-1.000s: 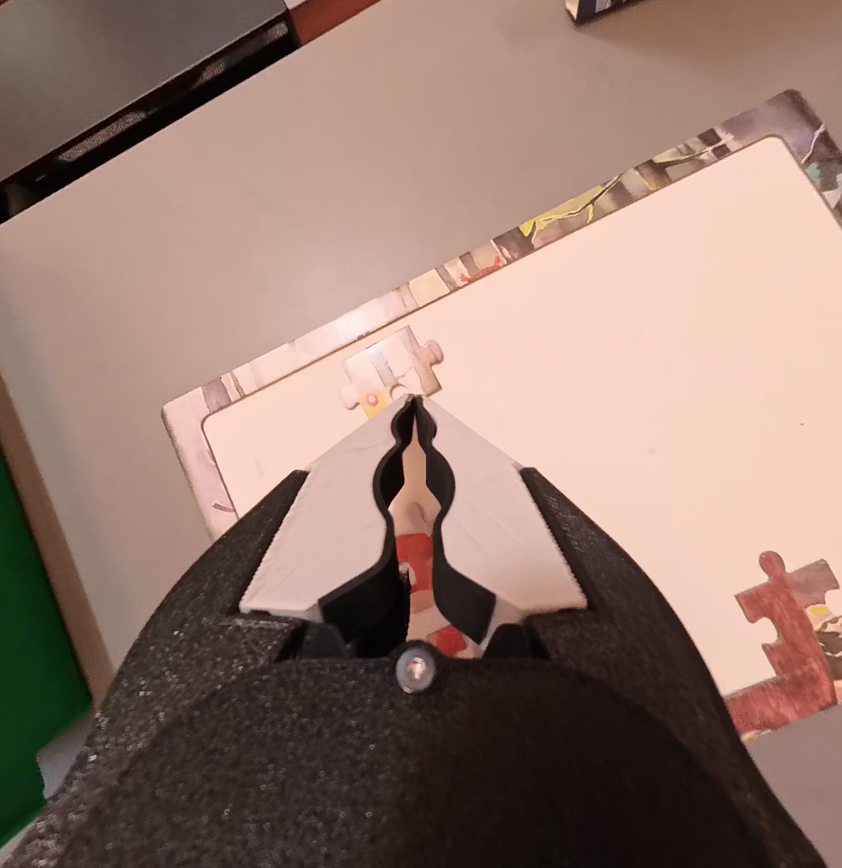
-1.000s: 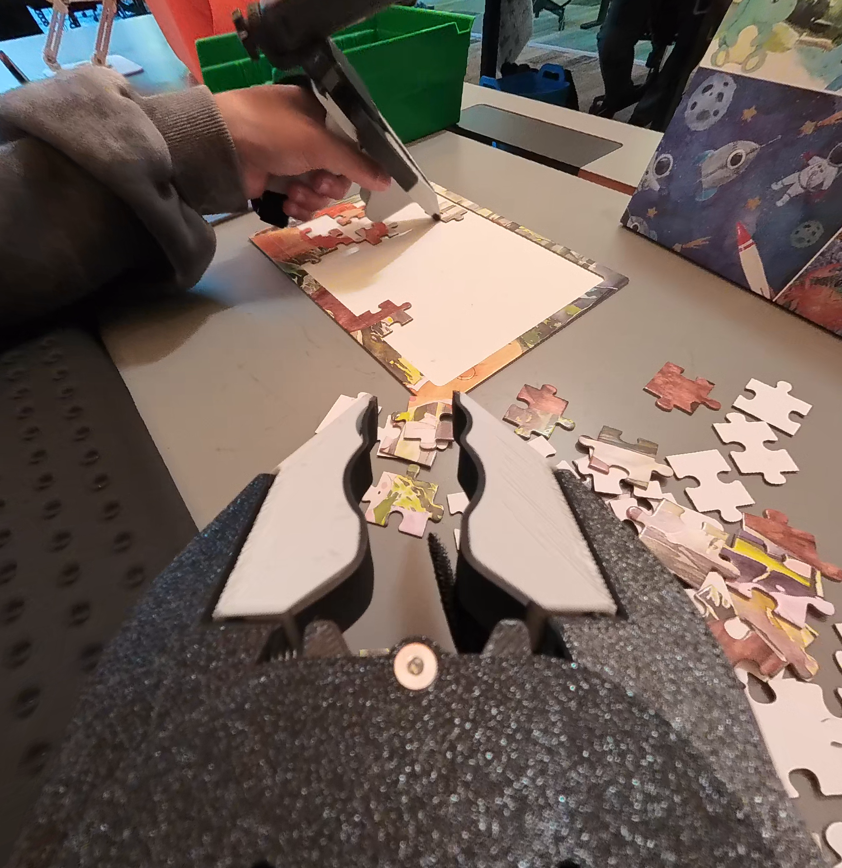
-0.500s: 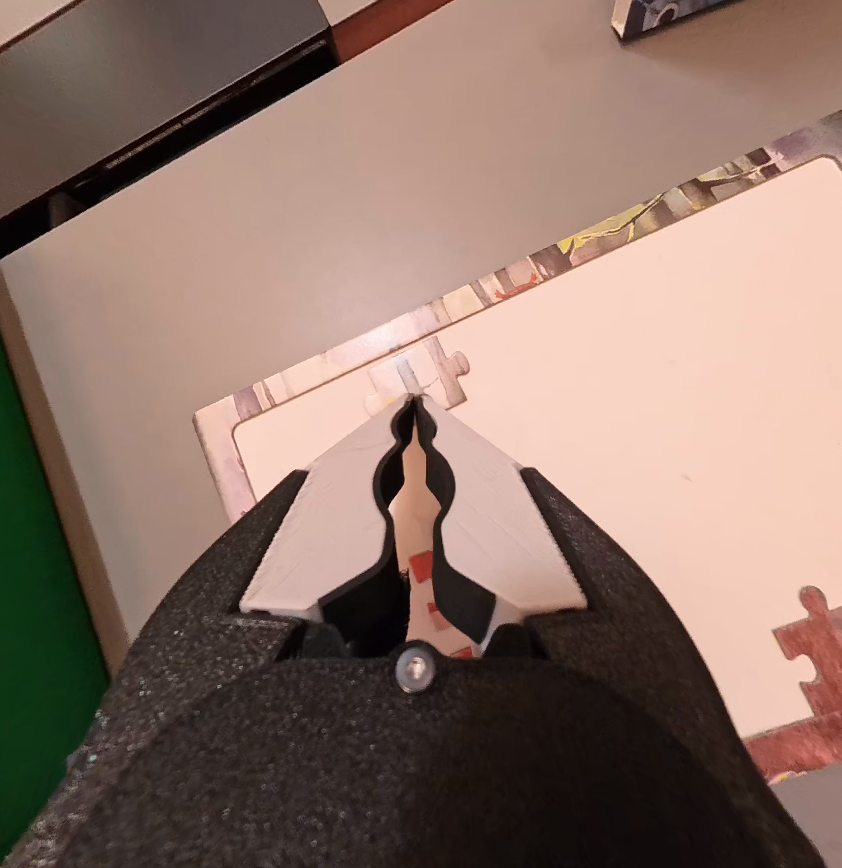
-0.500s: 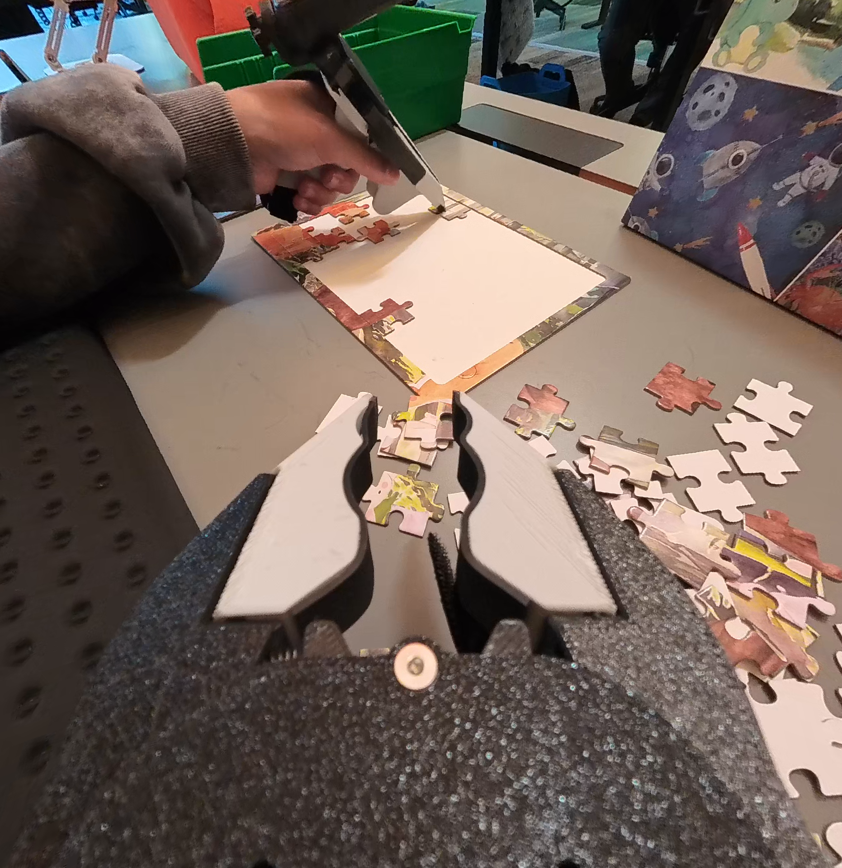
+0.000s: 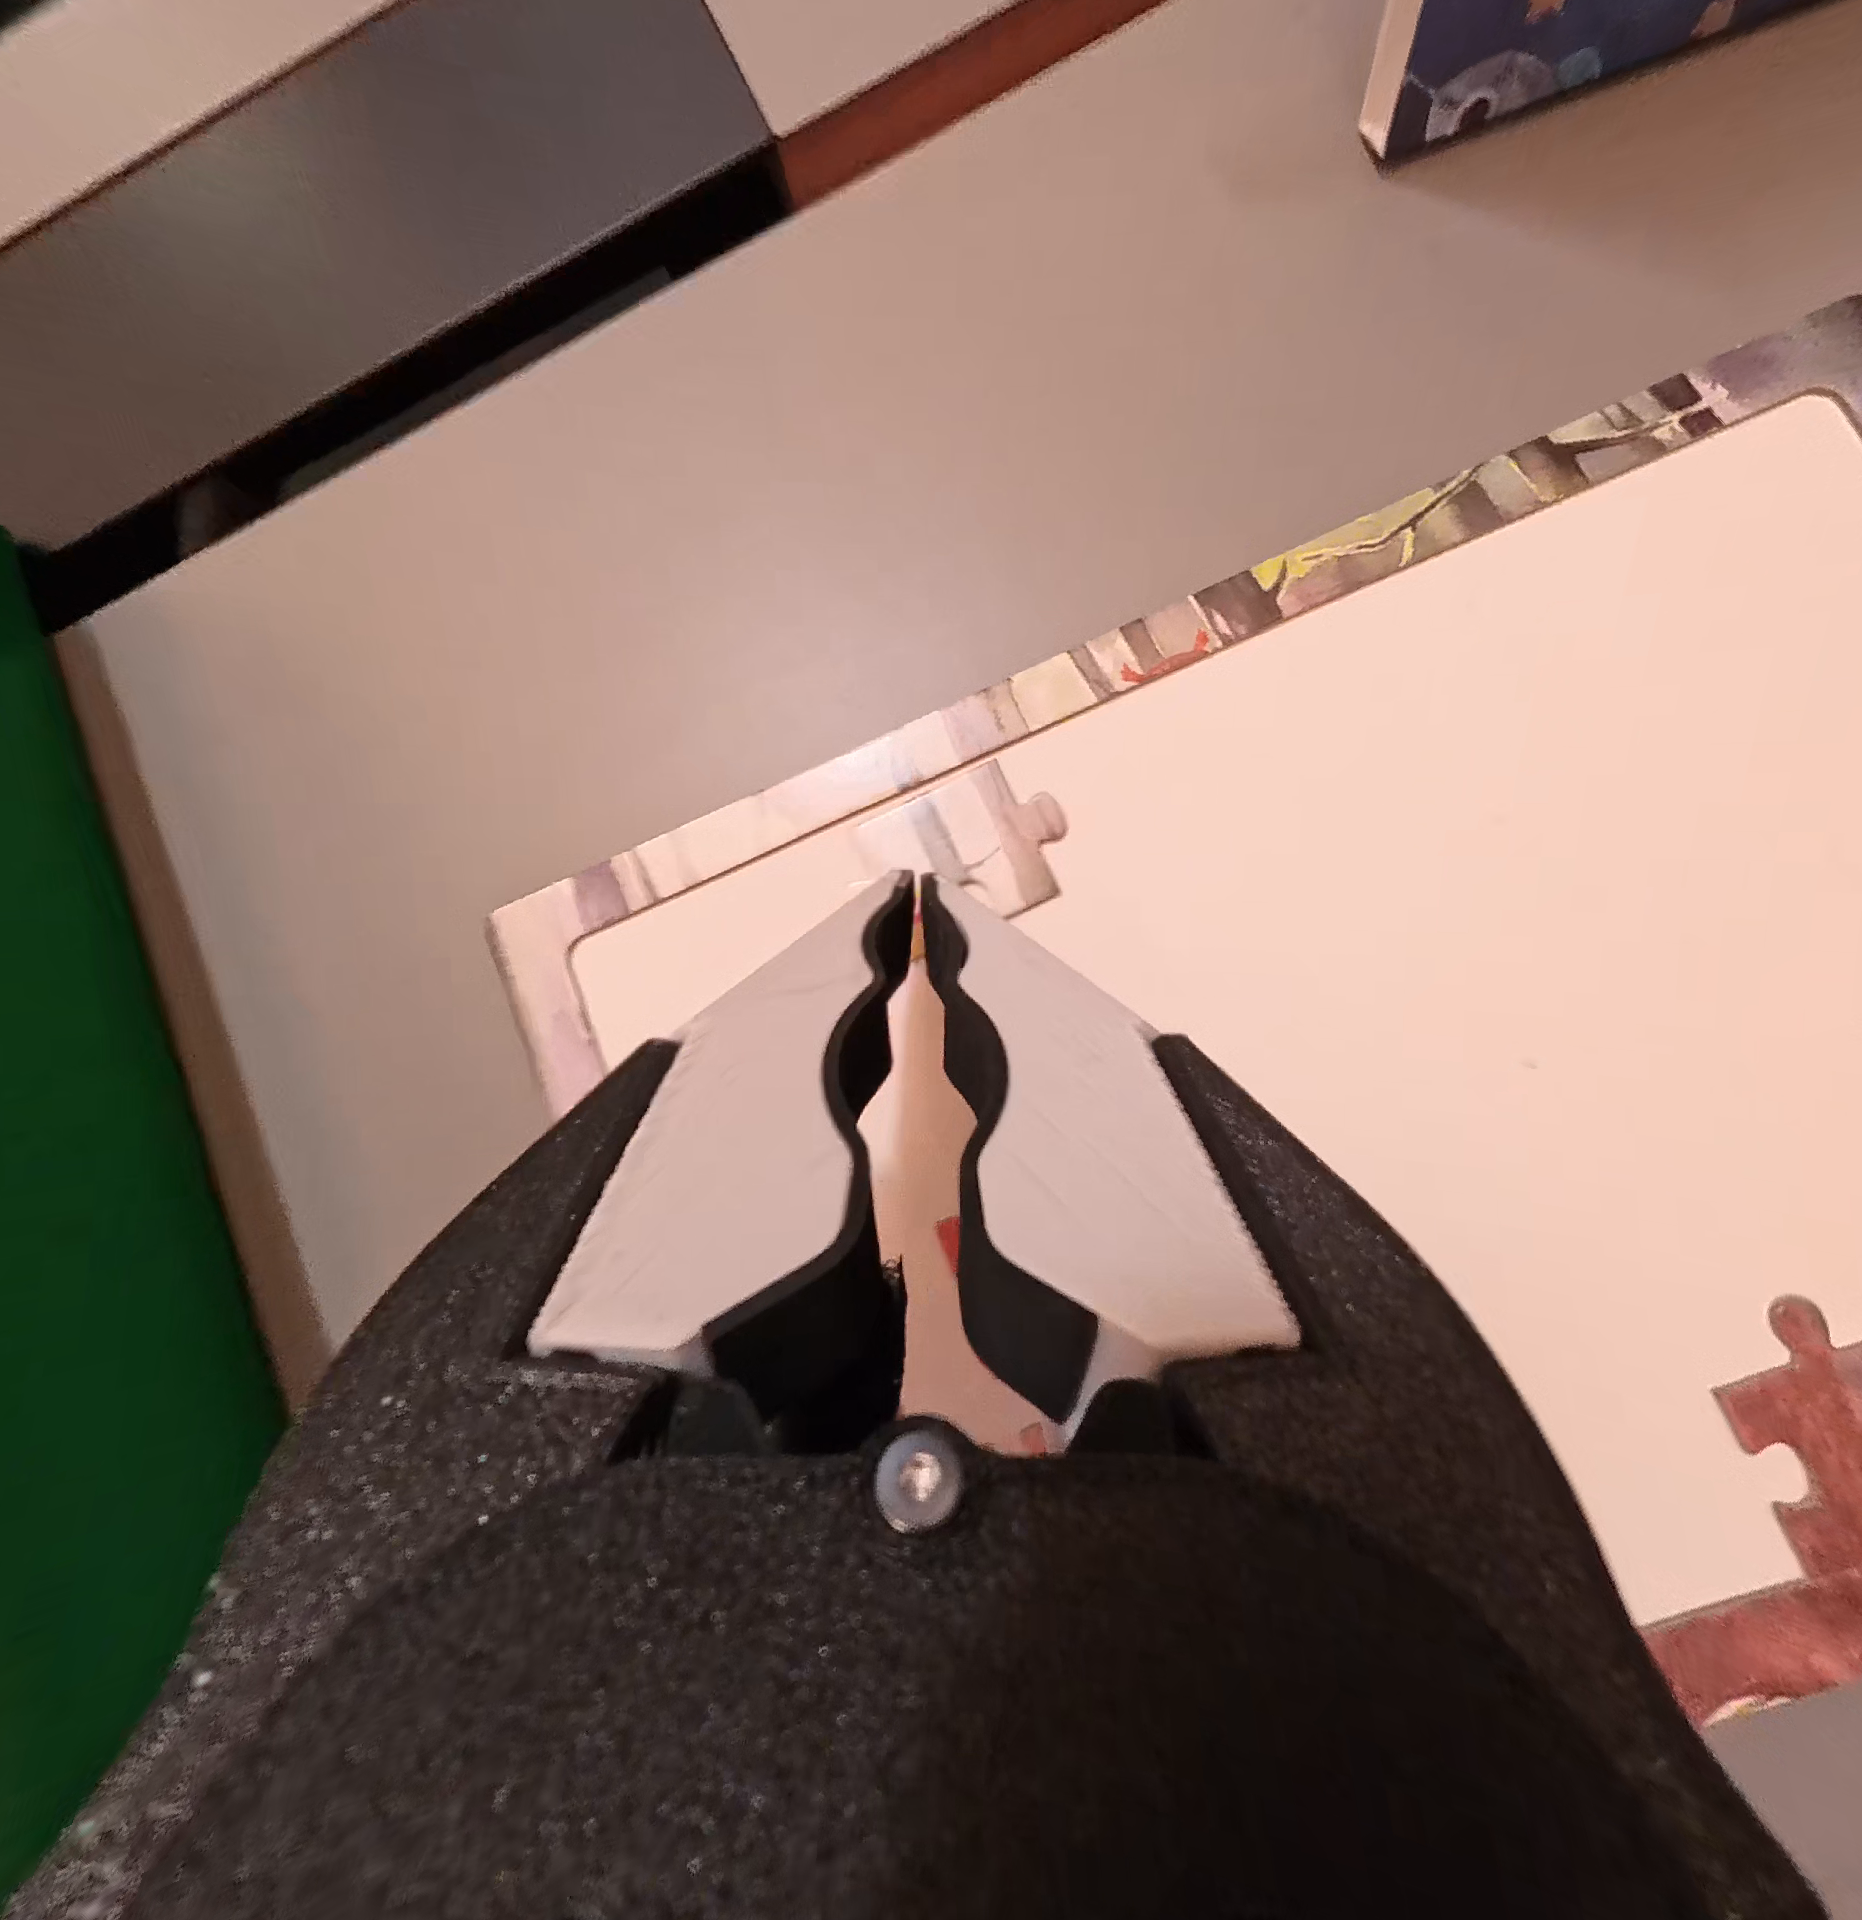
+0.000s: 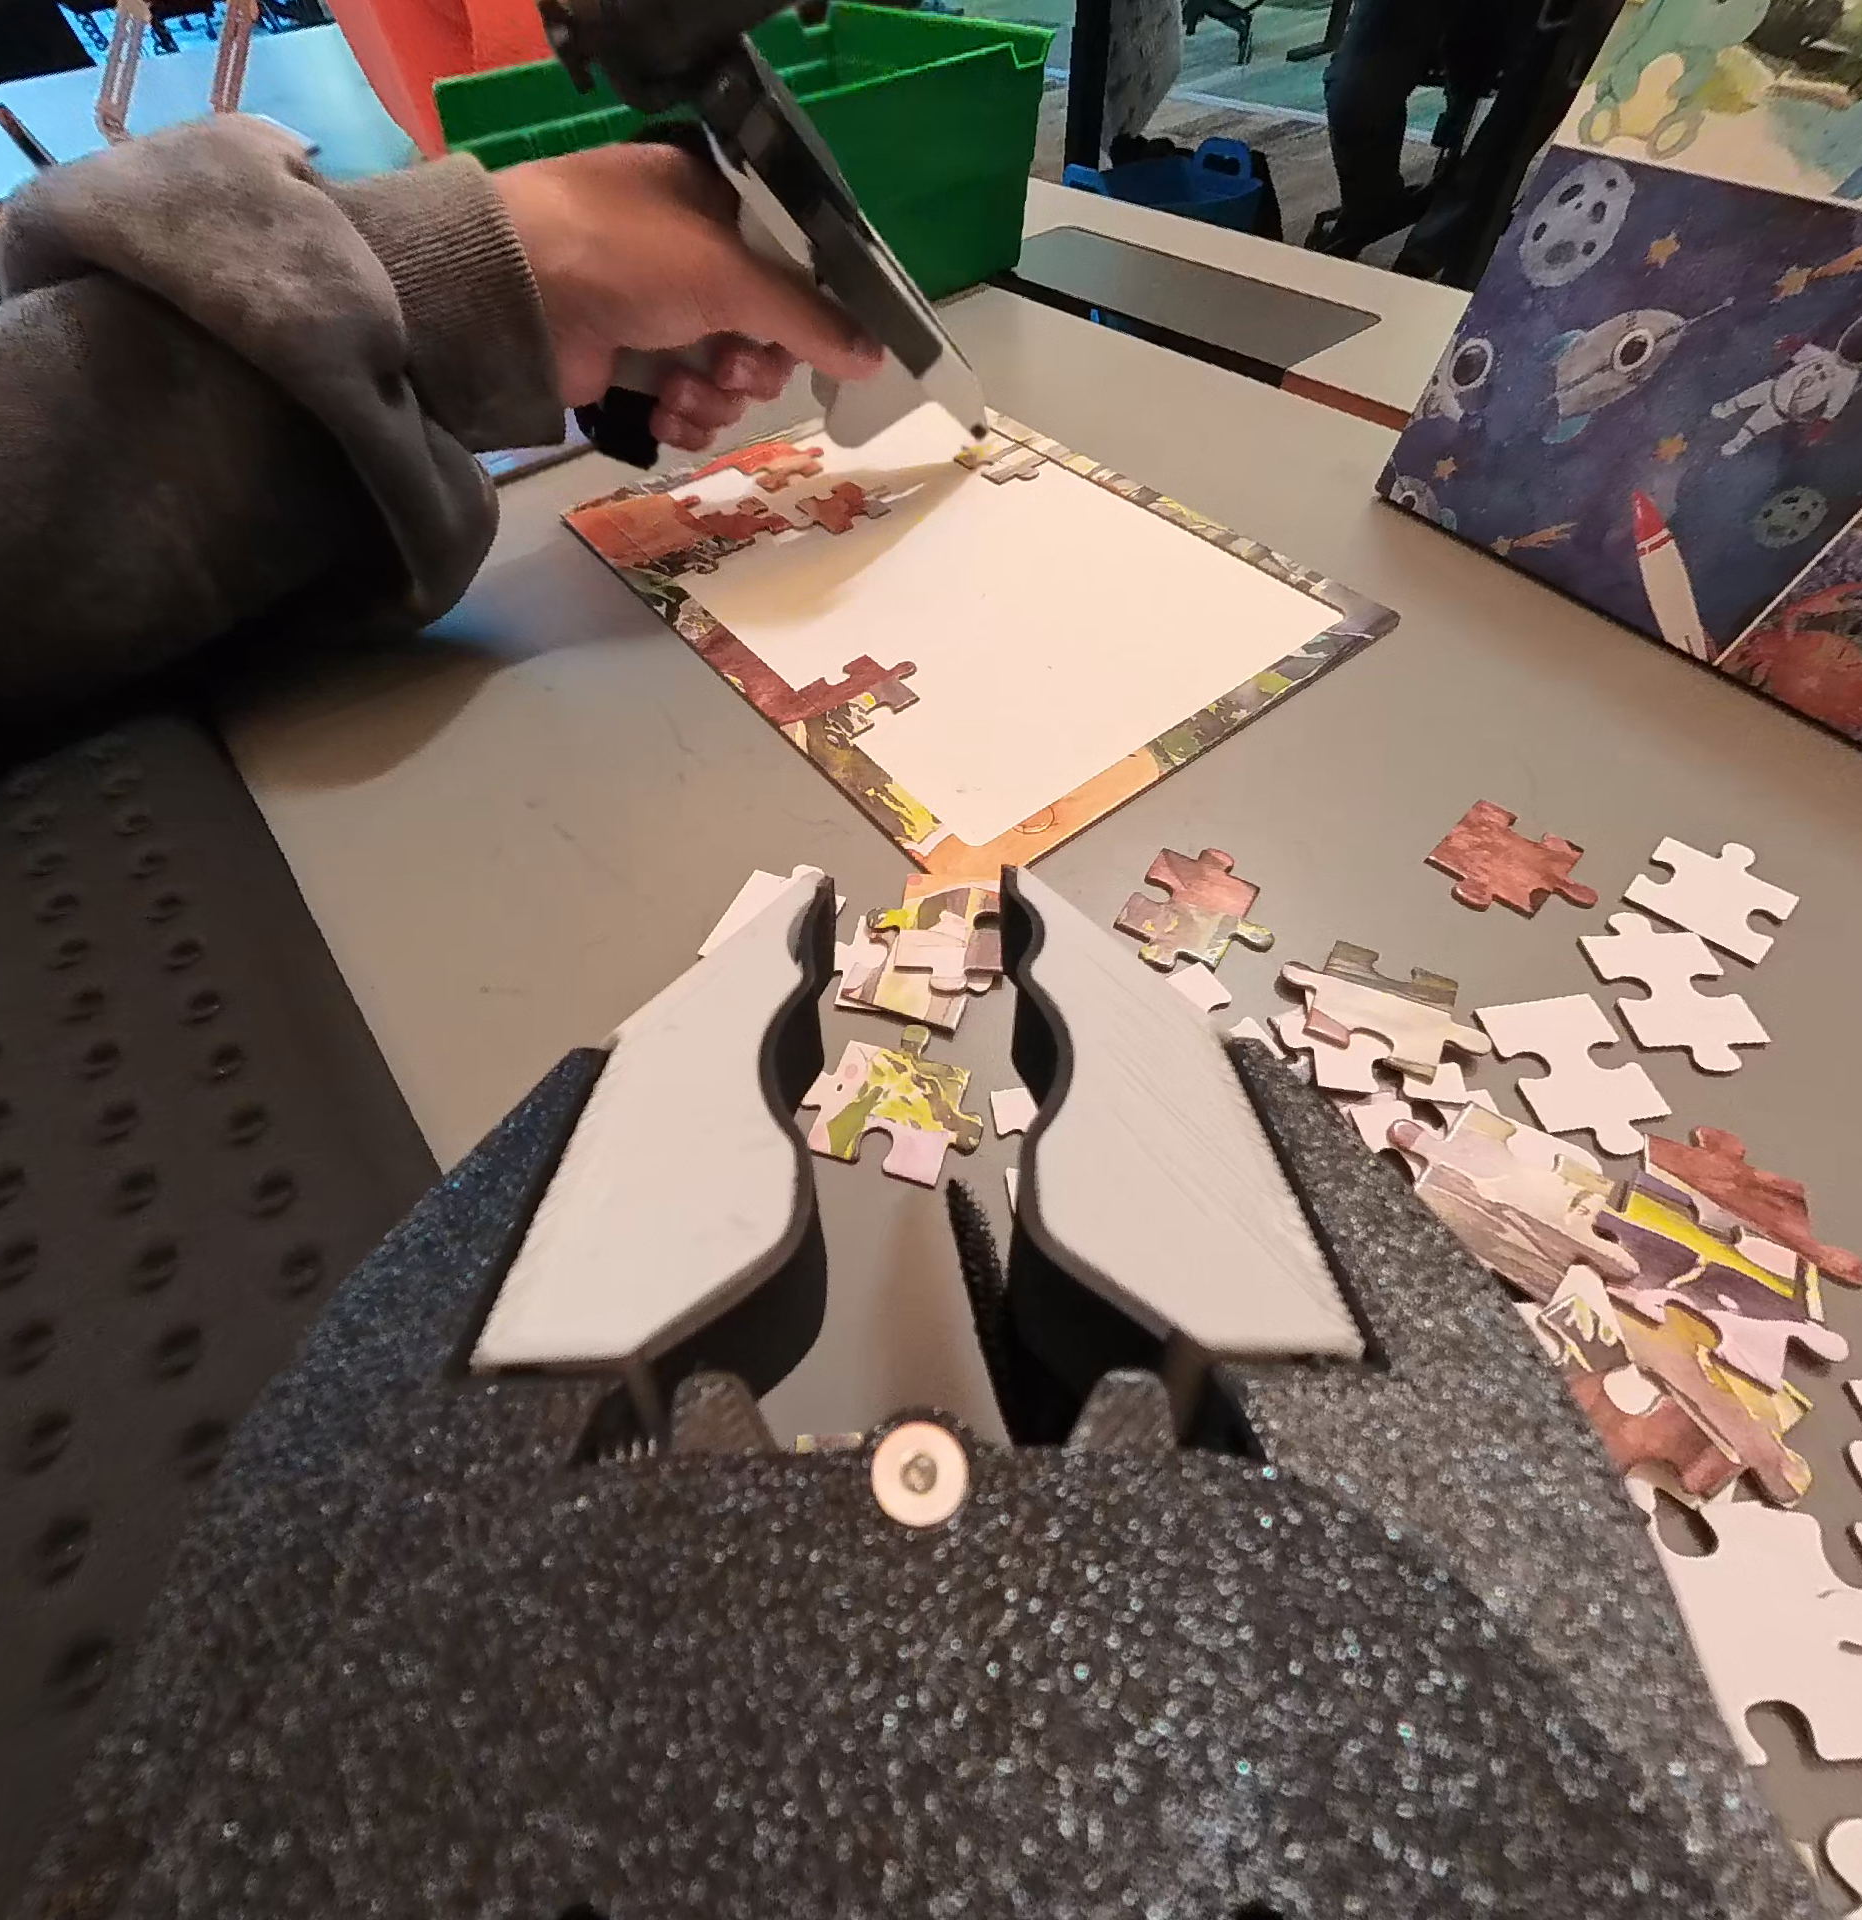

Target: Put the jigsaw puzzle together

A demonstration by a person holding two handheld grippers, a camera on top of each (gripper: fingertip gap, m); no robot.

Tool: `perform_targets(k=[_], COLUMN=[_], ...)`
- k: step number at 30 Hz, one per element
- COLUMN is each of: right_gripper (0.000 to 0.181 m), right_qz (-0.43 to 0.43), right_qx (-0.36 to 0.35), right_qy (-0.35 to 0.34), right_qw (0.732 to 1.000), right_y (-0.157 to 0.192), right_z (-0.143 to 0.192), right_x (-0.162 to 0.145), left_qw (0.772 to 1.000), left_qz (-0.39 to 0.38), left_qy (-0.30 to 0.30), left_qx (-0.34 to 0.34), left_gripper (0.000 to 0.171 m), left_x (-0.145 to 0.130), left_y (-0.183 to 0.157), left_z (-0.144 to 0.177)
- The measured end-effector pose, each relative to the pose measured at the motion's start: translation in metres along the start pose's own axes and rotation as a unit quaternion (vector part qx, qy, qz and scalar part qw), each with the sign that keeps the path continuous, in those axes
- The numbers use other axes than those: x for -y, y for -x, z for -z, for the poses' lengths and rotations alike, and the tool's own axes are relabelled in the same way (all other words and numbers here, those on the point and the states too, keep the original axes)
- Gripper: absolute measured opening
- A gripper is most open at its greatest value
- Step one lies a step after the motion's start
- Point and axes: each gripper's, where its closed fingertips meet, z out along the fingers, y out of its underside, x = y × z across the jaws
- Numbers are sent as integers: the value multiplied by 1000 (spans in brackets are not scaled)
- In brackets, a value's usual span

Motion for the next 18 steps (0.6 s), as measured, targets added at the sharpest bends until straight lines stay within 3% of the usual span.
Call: perform_targets(k=[4,12,14,18], right_gripper=[32,32,32,32], right_qz=[-1,8,10,1], right_qx=[1,-10,-17,-32], right_qy=[1,16,22,9], right_qw=[1000,1000,1000,999], right_y=[0,-2,-4,-12], right_z=[0,-5,-6,-2], right_x=[0,-5,-6,-3], left_qw=[999,992,989,983], left_qz=[14,98,128,152], left_qy=[-7,-31,-44,-97], left_qx=[33,68,63,30], left_gripper=[5,11,20,22], left_x=[-7,-60,-76,-88], left_y=[27,67,60,23], left_z=[17,63,79,113])
